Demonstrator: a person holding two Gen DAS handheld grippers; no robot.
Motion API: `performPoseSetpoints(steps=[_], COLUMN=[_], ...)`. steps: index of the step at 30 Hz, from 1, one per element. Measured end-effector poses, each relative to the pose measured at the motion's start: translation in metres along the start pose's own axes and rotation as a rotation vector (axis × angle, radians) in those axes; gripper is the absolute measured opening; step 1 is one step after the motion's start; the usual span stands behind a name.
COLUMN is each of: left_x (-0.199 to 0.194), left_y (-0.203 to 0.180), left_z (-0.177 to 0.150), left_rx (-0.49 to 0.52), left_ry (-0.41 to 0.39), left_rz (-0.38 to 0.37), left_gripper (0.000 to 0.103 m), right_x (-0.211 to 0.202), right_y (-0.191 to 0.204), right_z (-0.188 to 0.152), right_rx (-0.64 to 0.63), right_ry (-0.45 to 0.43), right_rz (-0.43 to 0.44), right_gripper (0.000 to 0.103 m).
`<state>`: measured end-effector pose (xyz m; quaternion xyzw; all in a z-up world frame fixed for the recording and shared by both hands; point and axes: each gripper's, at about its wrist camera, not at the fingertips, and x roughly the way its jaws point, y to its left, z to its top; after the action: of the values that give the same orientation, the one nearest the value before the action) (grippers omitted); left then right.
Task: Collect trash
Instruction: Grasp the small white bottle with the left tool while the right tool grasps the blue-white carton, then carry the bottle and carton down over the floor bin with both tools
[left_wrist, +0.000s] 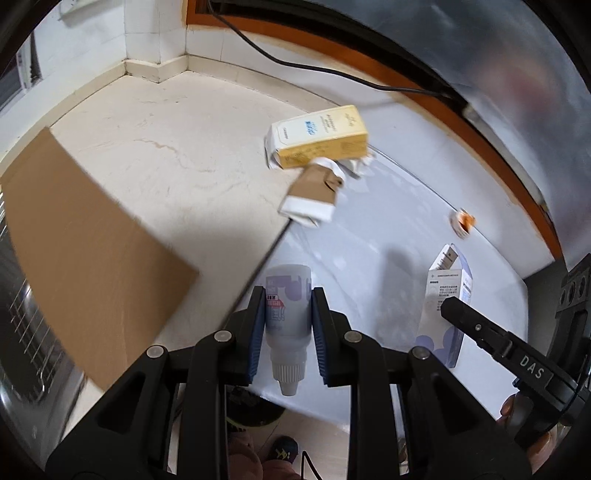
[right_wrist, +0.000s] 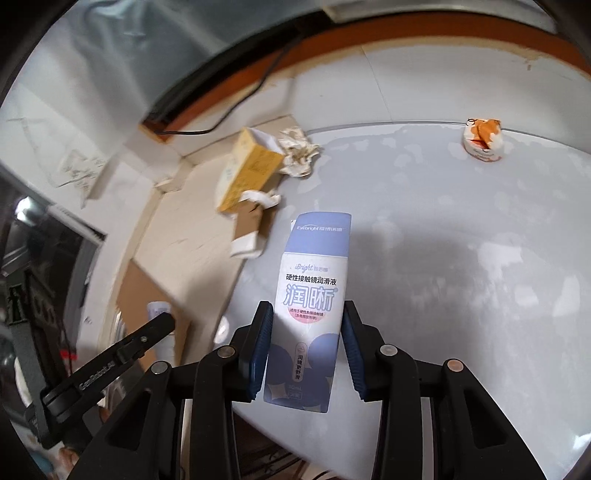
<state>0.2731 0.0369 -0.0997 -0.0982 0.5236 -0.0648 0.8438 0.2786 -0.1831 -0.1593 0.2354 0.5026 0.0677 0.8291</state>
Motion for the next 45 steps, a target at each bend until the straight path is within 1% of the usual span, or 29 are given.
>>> performPoseSetpoints(steps=[6, 8, 11, 13, 16, 22, 26, 31, 36, 41, 42, 43, 45], left_x=[-0.040, -0.049, -0.064, -0.071, -0.082, -0.091, -0.084, -0.065, -0.040, -0.006, -0.001, 0.005, 0.021], left_y=[-0.018, -0.022, -0.031, -0.035, -0.040, -0.043, -0.036, -0.027, -0.021, -0.013, -0.011, -0.009, -0.004], left_z=[-0.052, -0.067, -0.093, -0.107, -0.129, -0.170, -0.196, -0.224, -0.249, -0.268, -0.271, -0.273, -0.281], left_rx=[0.041, 0.046, 0.058, 0.068, 0.083, 0.090, 0.064, 0.042, 0.032, 0.022, 0.021, 0.018, 0.016], left_ry=[-0.014, -0.013, -0.012, -0.008, -0.005, 0.009, 0.036, 0.076, 0.124, 0.179, 0.186, 0.197, 0.213], left_rz=[0.009, 0.012, 0.022, 0.028, 0.044, 0.073, 0.088, 0.112, 0.133, 0.129, 0.127, 0.125, 0.120], left_gripper=[0.021, 0.021, 0.021, 0.021, 0.021, 0.021, 0.021, 0.021, 0.021, 0.021, 0.021, 0.021, 0.021], right_x=[-0.059, -0.081, -0.097, -0.121, -0.140, -0.153, -0.147, -0.126, -0.094, -0.057, -0.057, -0.041, -0.024], right_y=[-0.006, -0.012, -0.013, -0.018, -0.022, -0.025, -0.028, -0.035, -0.044, -0.059, -0.059, -0.066, -0.072], right_z=[-0.040, -0.054, -0.073, -0.091, -0.113, -0.151, -0.176, -0.208, -0.234, -0.254, -0.254, -0.262, -0.269], right_rx=[-0.069, -0.090, -0.116, -0.135, -0.162, -0.239, -0.302, -0.359, -0.393, -0.397, -0.397, -0.392, -0.386], right_ry=[-0.012, -0.009, -0.006, -0.001, 0.010, 0.041, 0.079, 0.143, 0.221, 0.295, 0.295, 0.324, 0.350], right_rz=[0.043, 0.056, 0.068, 0.078, 0.089, 0.088, 0.079, 0.070, 0.055, 0.045, 0.045, 0.034, 0.024], right_gripper=[0.036, 0.036, 0.036, 0.036, 0.036, 0.036, 0.036, 0.036, 0.036, 0.036, 0.036, 0.036, 0.036])
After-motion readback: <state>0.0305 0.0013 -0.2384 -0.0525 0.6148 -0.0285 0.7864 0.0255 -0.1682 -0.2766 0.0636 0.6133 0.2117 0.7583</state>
